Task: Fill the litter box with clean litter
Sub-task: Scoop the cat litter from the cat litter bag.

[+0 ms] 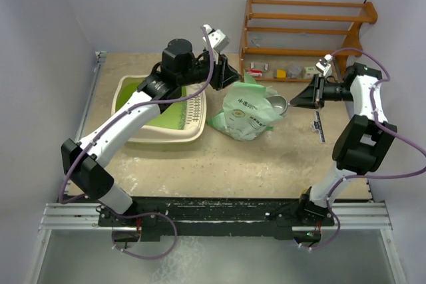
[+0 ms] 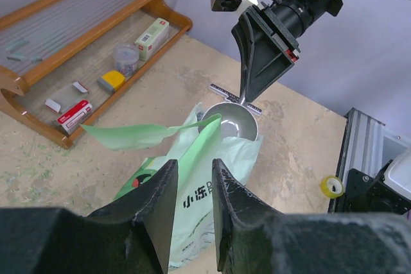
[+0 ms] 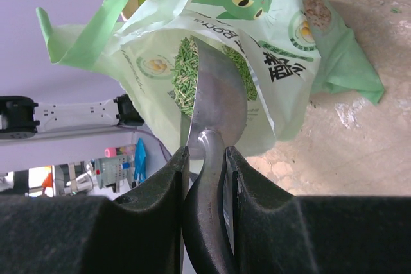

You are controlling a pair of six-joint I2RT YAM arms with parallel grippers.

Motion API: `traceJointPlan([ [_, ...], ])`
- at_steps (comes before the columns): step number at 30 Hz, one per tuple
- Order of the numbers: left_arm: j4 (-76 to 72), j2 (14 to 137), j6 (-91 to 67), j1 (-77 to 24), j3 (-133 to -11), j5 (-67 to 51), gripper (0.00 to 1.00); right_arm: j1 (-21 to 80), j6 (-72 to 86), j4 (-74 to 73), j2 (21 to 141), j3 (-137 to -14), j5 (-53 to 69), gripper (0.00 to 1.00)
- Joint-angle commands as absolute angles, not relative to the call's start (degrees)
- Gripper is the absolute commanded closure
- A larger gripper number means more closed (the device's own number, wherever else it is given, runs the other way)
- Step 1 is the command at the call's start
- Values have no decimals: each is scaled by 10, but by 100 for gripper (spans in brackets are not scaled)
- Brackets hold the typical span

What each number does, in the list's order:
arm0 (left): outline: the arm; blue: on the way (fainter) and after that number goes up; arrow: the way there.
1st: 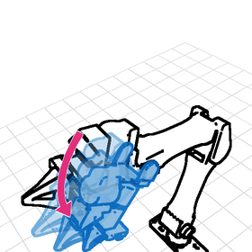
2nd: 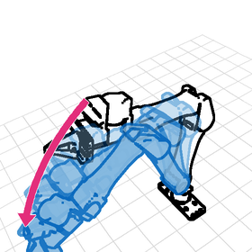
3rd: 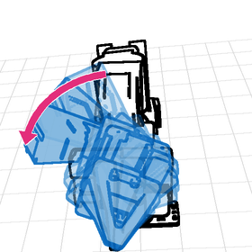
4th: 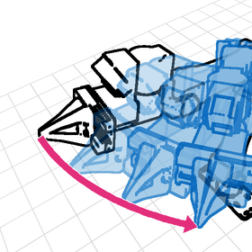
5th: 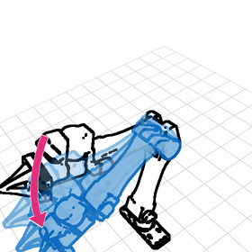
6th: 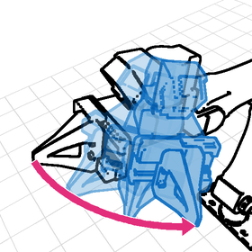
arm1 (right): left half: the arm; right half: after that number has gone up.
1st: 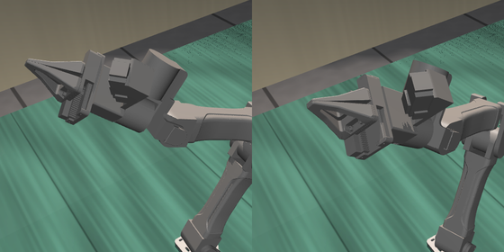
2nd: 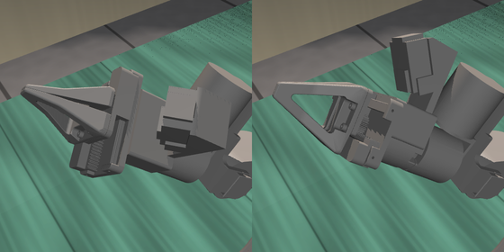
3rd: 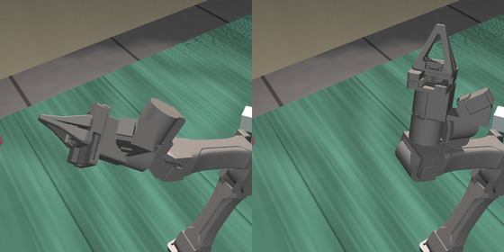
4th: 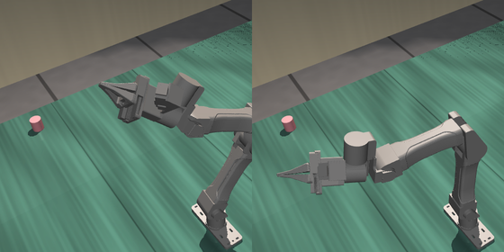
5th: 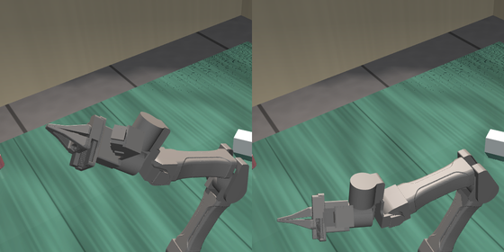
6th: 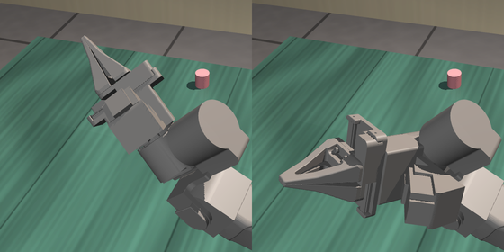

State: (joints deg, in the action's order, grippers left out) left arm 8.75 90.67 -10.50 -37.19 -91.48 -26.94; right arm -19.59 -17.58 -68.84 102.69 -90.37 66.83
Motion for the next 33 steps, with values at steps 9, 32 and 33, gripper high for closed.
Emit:
traceJointPlan([
  [9,91,860,-82,-369,-943,-254,75,-240,-222,-768,967,-922,695,100],
  [32,101,826,-85,-369,-934,-240,75,-329,-334,-903,994,-983,742,100],
  [33,100,825,-86,-369,-931,-240,75,-330,-336,-903,996,-982,743,100],
])
